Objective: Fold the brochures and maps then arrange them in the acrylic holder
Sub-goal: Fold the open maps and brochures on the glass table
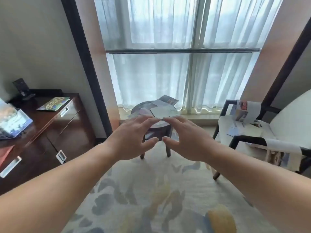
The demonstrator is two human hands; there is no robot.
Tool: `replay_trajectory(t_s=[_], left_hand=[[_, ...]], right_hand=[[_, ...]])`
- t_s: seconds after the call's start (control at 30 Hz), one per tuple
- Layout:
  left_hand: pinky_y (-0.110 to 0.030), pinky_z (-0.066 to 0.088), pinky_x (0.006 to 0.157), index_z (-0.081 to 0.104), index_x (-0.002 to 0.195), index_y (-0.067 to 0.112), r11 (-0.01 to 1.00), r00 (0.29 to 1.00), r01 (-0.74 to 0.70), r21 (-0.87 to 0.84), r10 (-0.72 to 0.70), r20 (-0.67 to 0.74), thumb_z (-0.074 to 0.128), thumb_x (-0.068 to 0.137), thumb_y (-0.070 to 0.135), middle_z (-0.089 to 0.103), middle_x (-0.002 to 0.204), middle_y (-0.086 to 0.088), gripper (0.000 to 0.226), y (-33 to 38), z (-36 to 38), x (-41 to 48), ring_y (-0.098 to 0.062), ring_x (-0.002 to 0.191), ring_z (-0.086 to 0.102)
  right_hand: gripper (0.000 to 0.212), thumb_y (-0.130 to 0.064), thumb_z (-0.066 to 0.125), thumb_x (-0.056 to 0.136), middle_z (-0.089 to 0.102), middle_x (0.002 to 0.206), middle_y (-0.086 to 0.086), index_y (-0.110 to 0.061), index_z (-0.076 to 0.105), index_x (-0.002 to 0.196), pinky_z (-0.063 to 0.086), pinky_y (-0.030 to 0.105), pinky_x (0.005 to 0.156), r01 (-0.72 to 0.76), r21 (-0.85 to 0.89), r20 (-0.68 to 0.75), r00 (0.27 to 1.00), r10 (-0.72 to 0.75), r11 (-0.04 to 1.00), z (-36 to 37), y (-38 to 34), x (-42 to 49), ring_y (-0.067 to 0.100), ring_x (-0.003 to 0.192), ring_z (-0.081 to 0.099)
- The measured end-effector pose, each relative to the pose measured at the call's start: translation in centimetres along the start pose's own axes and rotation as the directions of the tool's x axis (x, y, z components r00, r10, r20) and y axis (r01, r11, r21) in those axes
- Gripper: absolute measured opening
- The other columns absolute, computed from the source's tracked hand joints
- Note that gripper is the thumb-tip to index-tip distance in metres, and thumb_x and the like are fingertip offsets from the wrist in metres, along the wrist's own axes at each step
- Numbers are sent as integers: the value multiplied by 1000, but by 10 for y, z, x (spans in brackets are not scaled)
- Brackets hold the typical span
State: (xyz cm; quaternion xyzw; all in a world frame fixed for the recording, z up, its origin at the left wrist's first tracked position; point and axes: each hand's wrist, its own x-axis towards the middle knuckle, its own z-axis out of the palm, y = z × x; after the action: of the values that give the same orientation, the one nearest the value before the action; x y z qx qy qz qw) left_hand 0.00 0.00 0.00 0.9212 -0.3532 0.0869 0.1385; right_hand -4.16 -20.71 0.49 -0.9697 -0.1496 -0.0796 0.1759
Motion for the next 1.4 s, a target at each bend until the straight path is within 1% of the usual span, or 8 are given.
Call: replay_trajectory(t_s=[0.1, 0.17, 0.37, 0.5, 0.67, 1.0, 1.3, 1.4], left_hand=[[-40, 32, 113, 32, 147, 36, 998, 998, 57, -29, -57, 9, 38, 86, 60, 39, 150, 10, 66, -31, 10, 37, -15, 137, 37], [-40, 31, 114, 32, 148, 34, 995, 996, 83, -49, -81, 41, 41, 88, 58, 38, 150, 10, 65, -58, 23, 66, -15, 138, 36], [-37, 33, 111, 33, 148, 32, 996, 998, 45, -72, -42, 36, 52, 91, 50, 38, 149, 9, 62, -147, 49, 153, -16, 135, 38], [-32, 31, 109, 35, 147, 32, 996, 1000, 12, -87, -10, 29, 53, 91, 48, 40, 147, 10, 60, -199, 50, 214, -14, 134, 38], [-30, 29, 107, 34, 147, 33, 991, 999, 11, -135, -4, 51, 52, 92, 49, 40, 146, 12, 60, -250, 57, 276, -10, 133, 36], [-28, 28, 107, 32, 149, 32, 988, 989, 76, -131, -58, 138, 50, 92, 50, 38, 148, 12, 62, -328, 124, 395, -9, 133, 37], [-36, 28, 113, 32, 148, 35, 970, 959, 194, -145, -156, 238, 48, 91, 51, 38, 148, 12, 61, -368, 183, 504, -10, 137, 34], [-35, 27, 114, 31, 148, 34, 967, 948, 208, -144, -163, 274, 48, 91, 51, 38, 148, 12, 62, -381, 199, 527, -10, 137, 33]], right_hand=[[68, -56, 47, 89, 36, 152, -8, -31, 29, 149, 34, 29, 101, -36, 26, -7, 999, 36, 999, 9, 23, 44, 14, 137, 37], [68, -56, 47, 89, 35, 152, -8, -31, 29, 149, 34, 31, 104, -65, 37, 34, 997, 64, 997, 21, 39, 81, 14, 138, 37], [67, -53, 50, 89, 36, 152, -8, -29, 31, 149, 33, 30, 107, -104, 28, 29, 994, 103, 994, 52, 73, 184, 12, 138, 35], [66, -50, 51, 90, 37, 151, -10, -29, 32, 149, 30, 26, 106, -137, 25, 36, 990, 136, 990, 59, 91, 250, 10, 138, 34], [67, -53, 48, 89, 36, 152, -10, -29, 31, 149, 30, 28, 108, -172, 14, 45, 984, 171, 985, 65, 120, 322, 10, 139, 33], [69, -57, 46, 86, 38, 150, -10, -30, 33, 148, 33, 28, 105, -188, 62, 94, 979, 182, 980, 107, 226, 446, 10, 135, 37], [68, -56, 47, 87, 37, 150, -11, -31, 30, 148, 33, 29, 104, -207, 95, 198, 962, 185, 974, 131, 338, 538, 10, 136, 36], [69, -57, 47, 87, 38, 150, -10, -30, 31, 149, 33, 28, 105, -216, 100, 225, 956, 189, 971, 141, 362, 559, 10, 136, 37]])
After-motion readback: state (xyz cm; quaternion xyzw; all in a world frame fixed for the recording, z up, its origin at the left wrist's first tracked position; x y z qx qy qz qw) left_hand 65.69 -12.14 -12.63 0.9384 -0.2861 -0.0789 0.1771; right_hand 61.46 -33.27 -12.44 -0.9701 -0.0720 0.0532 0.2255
